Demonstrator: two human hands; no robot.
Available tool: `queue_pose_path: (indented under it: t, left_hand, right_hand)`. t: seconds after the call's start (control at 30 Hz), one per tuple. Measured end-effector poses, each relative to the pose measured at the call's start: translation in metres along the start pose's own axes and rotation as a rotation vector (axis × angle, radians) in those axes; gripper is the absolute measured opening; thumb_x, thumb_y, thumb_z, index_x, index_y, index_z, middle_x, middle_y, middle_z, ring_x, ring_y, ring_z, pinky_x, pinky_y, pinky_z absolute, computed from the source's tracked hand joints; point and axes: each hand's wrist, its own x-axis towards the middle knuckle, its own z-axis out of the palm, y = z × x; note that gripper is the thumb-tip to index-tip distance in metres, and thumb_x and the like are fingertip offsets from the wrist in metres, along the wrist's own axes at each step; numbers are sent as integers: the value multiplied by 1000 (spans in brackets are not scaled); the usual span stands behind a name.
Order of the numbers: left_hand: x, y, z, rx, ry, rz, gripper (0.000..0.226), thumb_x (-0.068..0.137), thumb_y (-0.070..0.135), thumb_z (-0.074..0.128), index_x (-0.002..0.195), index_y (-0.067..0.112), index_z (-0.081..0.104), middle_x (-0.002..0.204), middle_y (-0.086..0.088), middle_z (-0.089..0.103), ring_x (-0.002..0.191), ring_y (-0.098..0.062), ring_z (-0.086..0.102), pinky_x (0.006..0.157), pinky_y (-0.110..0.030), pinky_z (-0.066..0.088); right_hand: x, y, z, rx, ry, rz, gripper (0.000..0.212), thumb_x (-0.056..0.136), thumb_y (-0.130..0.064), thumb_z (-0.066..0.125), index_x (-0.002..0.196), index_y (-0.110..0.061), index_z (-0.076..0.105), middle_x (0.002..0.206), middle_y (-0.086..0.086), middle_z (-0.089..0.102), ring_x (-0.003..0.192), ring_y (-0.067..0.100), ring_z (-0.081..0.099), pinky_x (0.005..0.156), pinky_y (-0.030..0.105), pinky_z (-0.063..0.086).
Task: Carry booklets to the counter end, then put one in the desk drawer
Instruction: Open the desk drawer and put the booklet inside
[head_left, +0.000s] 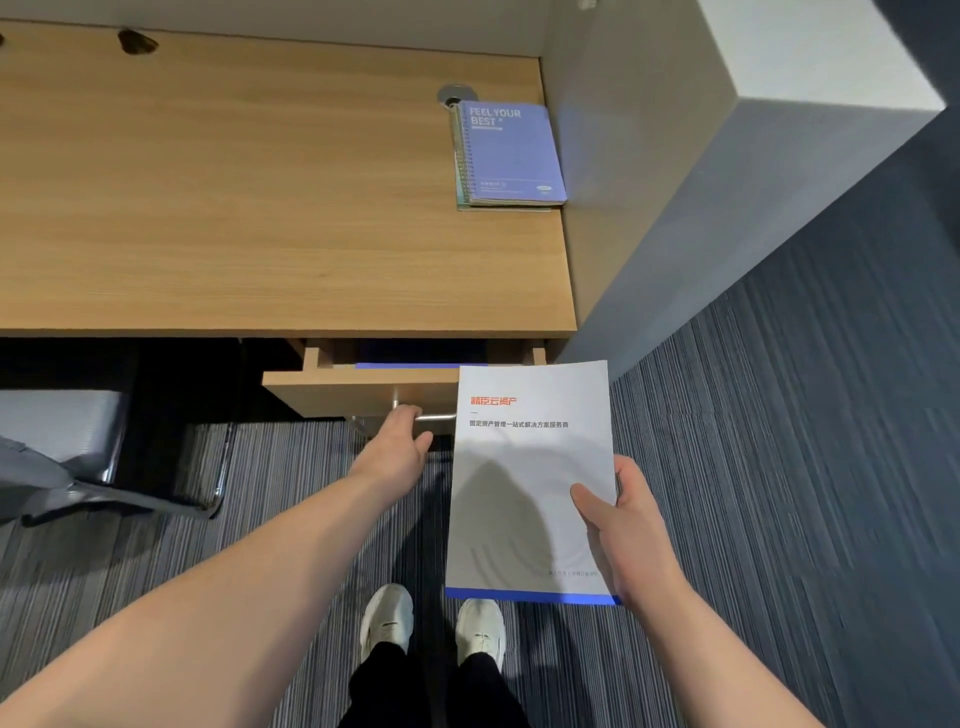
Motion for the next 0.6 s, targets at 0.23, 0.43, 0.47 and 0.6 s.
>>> queue_pose_path:
  t: [0.23, 0.43, 0.47, 0.6]
  left_hand:
    - [-35, -11, 15, -33, -31, -68, 46, 103, 38, 45, 147, 25, 39, 145, -8, 55, 123, -32, 58, 93, -42, 44]
    - [-73, -16, 23, -8, -61, -90, 47, 103, 40, 46, 146, 24, 40, 146, -6, 56, 123, -33, 59, 92, -40, 45]
    - [-80, -16, 24, -2, -66, -100, 47, 103, 40, 46, 146, 25, 41, 145, -6, 57, 124, -33, 59, 93, -41, 45]
    - [-96, -16, 25, -22, -114, -134, 45, 103, 41, 45, 144, 21, 47, 141, -7, 60, 123, -31, 60, 91, -37, 45]
  right_hand:
    - [-14, -11, 0, -58, -47, -42, 30, 91, -5, 65, 113, -24, 65, 118, 6, 75, 111, 28, 72, 103, 57, 52]
    - [-26, -15, 3, -71, -68, -28, 31, 92, -3, 64, 110, -27, 66, 116, 4, 76, 110, 28, 73, 99, 54, 55]
    - [-28, -15, 3, -71, -71, -24, 30, 93, -1, 63, 111, -25, 66, 116, 5, 76, 109, 28, 73, 97, 51, 56]
    - [-35, -17, 6, -57, -87, -3, 30, 96, 4, 60, 117, -16, 61, 116, 8, 76, 104, 26, 75, 87, 43, 60]
